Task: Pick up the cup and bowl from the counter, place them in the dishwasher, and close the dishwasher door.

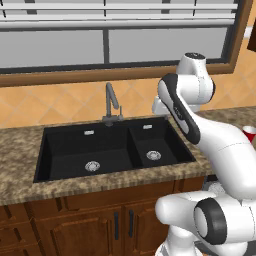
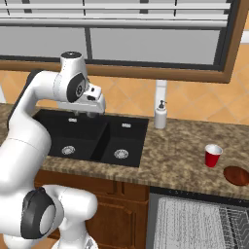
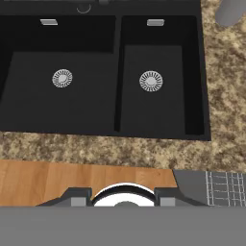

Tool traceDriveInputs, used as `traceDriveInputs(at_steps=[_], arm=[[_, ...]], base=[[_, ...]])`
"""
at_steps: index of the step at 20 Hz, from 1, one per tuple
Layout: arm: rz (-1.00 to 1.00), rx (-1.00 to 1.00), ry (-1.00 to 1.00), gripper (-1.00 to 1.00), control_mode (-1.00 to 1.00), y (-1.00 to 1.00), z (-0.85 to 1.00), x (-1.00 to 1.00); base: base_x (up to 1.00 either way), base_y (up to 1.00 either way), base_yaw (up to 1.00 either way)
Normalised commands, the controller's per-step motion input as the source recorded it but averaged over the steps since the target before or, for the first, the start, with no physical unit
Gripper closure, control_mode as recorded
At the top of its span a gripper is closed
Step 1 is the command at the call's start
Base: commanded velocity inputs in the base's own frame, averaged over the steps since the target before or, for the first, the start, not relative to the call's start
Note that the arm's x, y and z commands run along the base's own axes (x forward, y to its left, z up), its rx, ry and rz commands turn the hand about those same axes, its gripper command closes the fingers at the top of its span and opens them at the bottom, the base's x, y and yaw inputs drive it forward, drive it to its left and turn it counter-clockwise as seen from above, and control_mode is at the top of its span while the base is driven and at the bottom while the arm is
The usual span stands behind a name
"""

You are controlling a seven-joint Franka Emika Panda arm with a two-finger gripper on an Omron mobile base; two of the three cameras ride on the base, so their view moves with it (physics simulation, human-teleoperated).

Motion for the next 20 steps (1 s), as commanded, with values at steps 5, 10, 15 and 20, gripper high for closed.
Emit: traceDriveInputs(at_steps=[5, 10, 15, 20], arm=[[-0.07, 0.00, -0.01, -1.00, -1.00, 0.00, 0.00, -0.11], [-0.34, 0.00, 0.00, -1.00, -1.00, 0.00, 0.00, -0.27], [-0.41, 0.00, 0.00, -1.00, -1.00, 0.14, 0.00, -0.02], [-0.08, 0.01, 0.00, -1.00, -1.00, -0.12, 0.00, 0.09]], base=[[0.00, 0.00, 0.00], [0.00, 0.00, 0.00], [0.00, 0.00, 0.00], [0.00, 0.00, 0.00]])
